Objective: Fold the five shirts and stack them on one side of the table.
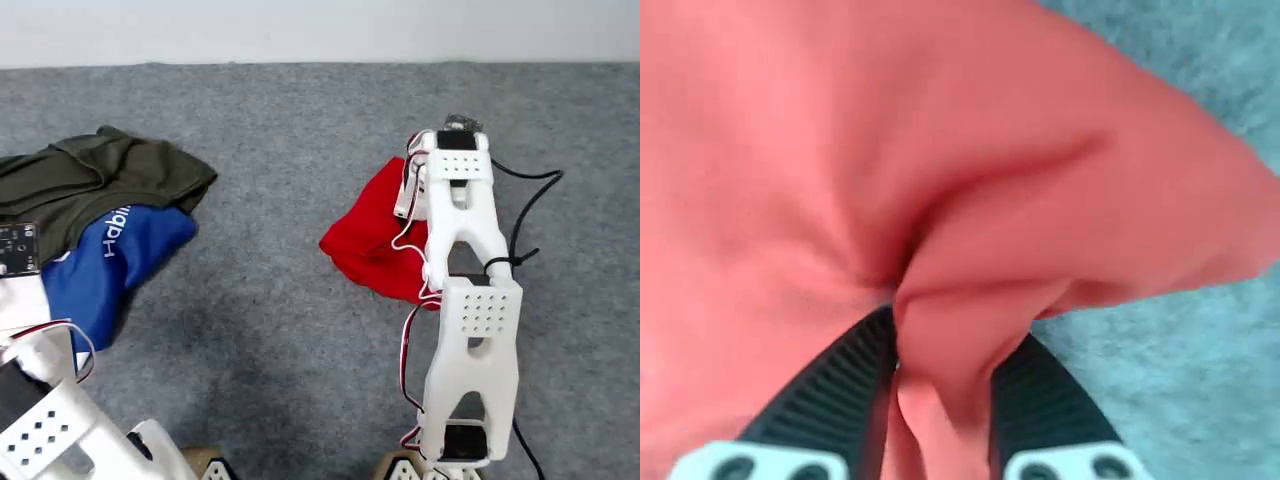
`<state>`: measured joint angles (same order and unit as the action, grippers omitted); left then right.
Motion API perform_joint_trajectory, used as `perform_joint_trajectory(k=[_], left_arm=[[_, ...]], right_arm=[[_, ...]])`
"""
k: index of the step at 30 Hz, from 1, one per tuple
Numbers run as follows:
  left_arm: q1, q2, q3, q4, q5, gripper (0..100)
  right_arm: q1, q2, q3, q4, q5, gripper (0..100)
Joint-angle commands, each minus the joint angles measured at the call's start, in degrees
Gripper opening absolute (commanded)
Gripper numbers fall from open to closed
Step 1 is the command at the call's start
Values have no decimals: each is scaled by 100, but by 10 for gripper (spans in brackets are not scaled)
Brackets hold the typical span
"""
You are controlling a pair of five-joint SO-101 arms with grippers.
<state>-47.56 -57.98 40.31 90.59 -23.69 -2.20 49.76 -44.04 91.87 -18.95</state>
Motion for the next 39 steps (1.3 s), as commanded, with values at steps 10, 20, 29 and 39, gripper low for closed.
perform_joint_trajectory(k=[10,20,29,39], left_arm=[[-9,-70,-66,-105,-70,15],[-9,-79,-57,-79,-510,15],[0,-79,-22,-79,-510,15],[0,-79,-13,-70,-510,15]], right_arm=[[2097,-75,-1802,1077,3798,9],[3802,207,-1846,119,6040,9],[3890,409,-1864,163,6303,224],[3837,-822,-1829,1068,6022,250]])
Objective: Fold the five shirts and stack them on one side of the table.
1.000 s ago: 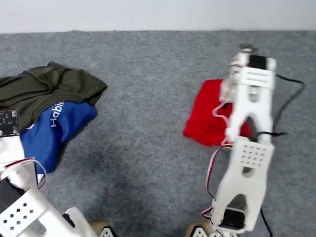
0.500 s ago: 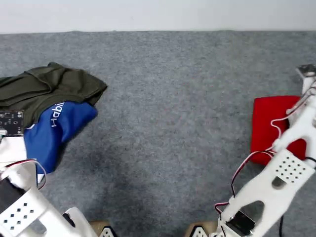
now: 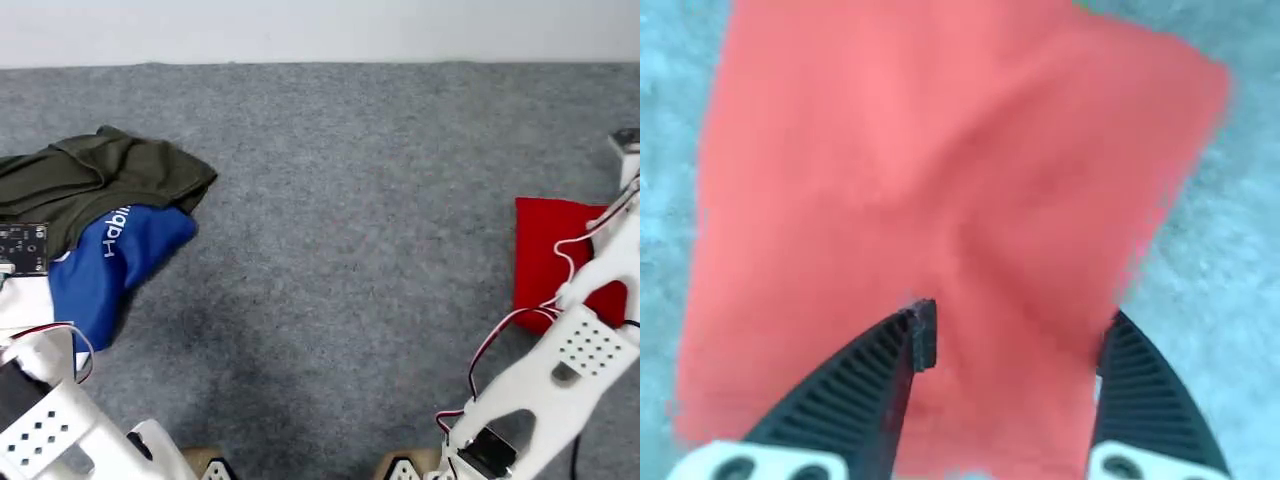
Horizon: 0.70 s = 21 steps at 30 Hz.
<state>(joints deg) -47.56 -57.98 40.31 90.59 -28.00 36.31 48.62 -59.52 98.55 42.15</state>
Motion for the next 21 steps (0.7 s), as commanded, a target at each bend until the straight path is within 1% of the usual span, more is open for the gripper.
perform_joint_trajectory(k=[1,3,6,9,12,17,21], left_arm=[[0,-79,-13,-70,-79,15],[0,-79,-13,-70,-79,15],[0,-79,-13,-70,-79,15],[0,-79,-22,-70,-79,15],[0,-79,-31,-70,-79,15],[0,-79,-31,-70,-79,15],[0,-79,-22,-70,-79,15]], right_arm=[[-13,-778,-237,453,-88,233],[13,-901,-18,435,-88,160],[110,-936,325,435,-105,2],[277,-971,668,435,-105,37],[470,-848,932,426,-88,6],[831,-391,1714,426,-79,9],[936,-189,1873,435,-70,9]])
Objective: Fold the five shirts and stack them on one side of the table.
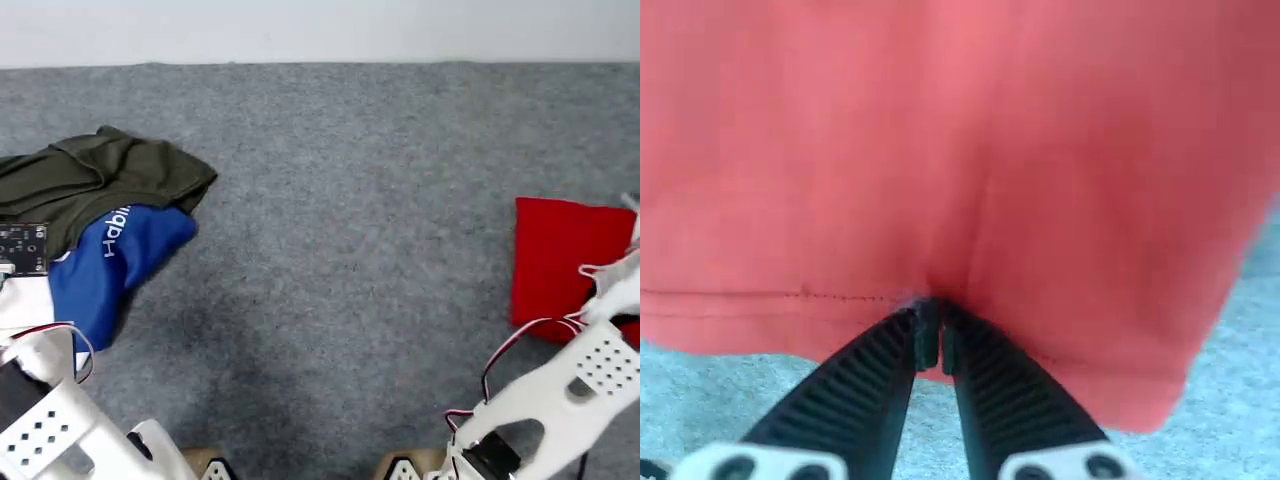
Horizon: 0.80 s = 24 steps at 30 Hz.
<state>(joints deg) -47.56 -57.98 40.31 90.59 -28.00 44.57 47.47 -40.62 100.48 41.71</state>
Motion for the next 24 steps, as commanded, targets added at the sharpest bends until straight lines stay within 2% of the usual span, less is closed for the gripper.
perform_joint_trajectory(k=[1,7,11,20,22,24], left_arm=[[0,-79,-22,-70,-79,15],[0,-79,-57,-70,-79,15],[0,-79,-31,-79,-79,15],[0,-79,-22,-79,-79,15],[0,-79,-22,-79,-79,15],[0,-79,-40,-79,-79,15]], right_arm=[[110,-154,-18,242,-26,9],[13,-1429,-26,189,-26,9],[-171,-1771,-9,-567,-26,9],[-57,-154,-18,-3187,-35,9],[-22,119,-44,-3389,-35,9],[-48,13,-185,-2914,-70,9]])
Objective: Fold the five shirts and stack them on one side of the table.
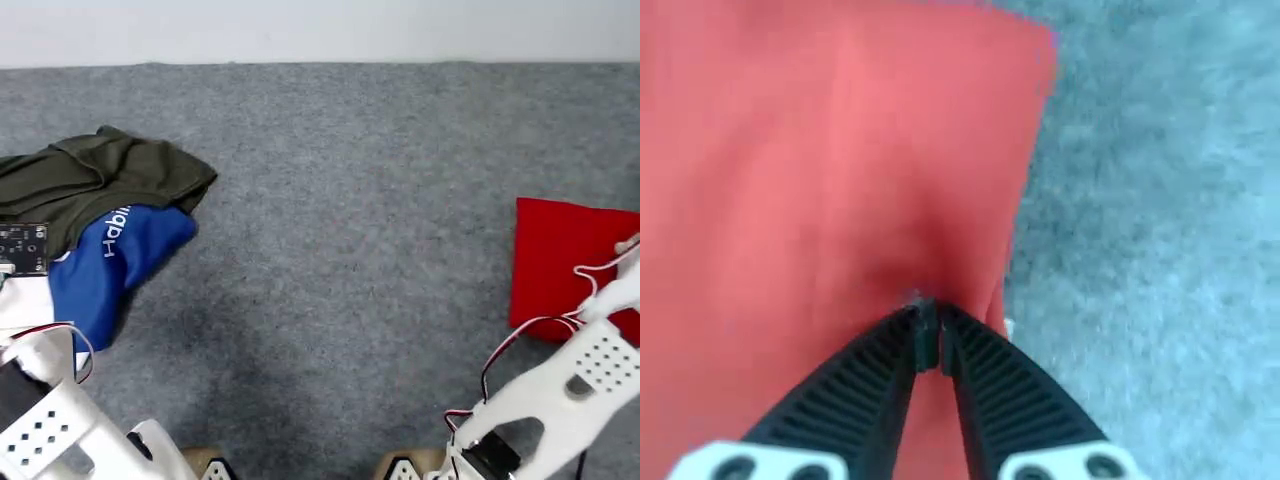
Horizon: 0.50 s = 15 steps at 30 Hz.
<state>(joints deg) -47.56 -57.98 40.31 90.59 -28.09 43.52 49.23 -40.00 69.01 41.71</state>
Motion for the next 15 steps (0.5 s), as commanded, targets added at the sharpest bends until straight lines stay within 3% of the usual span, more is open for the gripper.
perform_joint_trajectory(k=[1,6,11,15], left_arm=[[0,-79,-57,-79,-70,15],[0,-88,-57,-79,-70,15],[0,-88,-66,-79,-70,15],[0,-62,-154,-167,-70,19]], right_arm=[[22,-321,-378,716,-70,9],[-242,-1095,-835,2484,-79,9],[-356,-1587,-879,3389,-70,9],[-163,-2193,-413,3407,-448,9]])
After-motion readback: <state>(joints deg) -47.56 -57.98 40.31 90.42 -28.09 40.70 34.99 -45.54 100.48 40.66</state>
